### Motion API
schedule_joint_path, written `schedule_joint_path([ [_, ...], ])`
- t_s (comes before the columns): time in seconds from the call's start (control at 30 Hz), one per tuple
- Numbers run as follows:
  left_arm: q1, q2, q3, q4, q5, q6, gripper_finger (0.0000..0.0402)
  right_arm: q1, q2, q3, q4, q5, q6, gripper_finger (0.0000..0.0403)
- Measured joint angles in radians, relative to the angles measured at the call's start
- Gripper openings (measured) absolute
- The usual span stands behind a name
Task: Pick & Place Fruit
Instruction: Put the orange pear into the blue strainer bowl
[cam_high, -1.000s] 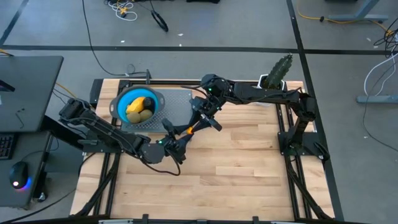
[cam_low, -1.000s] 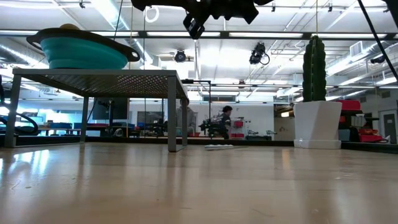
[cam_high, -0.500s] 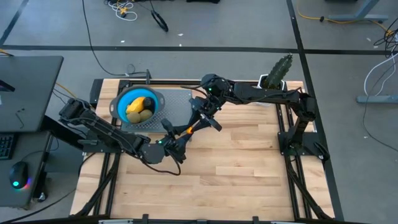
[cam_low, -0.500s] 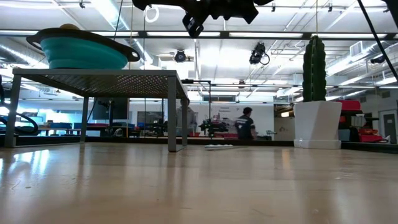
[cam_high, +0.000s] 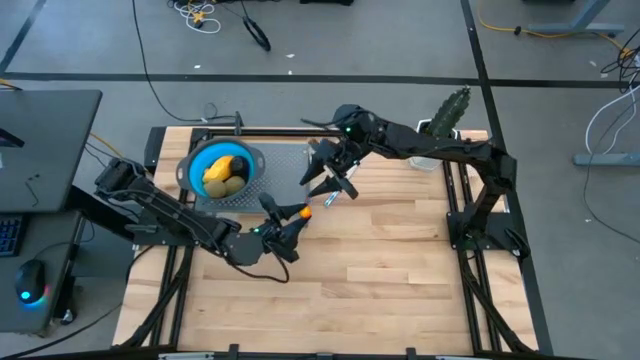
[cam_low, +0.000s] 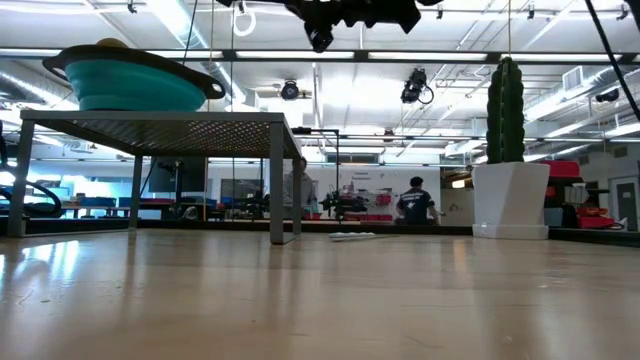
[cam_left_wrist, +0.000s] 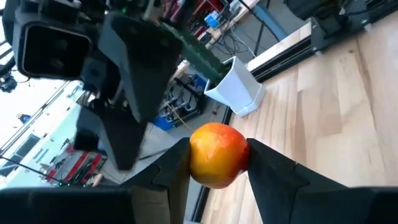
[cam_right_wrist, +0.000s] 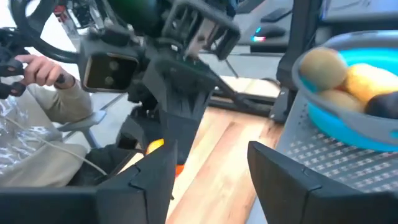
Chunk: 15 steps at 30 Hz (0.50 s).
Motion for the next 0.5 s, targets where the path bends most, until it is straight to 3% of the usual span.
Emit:
schedule_joint_path([
  [0.27, -0.010, -0.036, 0.000, -0.132, -0.133, -0.025, 0.0149, -0.027, -0.103, 0.002, -0.090, -0.003, -0.021, 0.0218],
  [0.5, 0.027, -0.233, 0.000, -0.461, -0.006, -0.309, 0.0145, -0.026, -0.114, -0.010, -0.217, 0.031, -0.121, 0.0218],
])
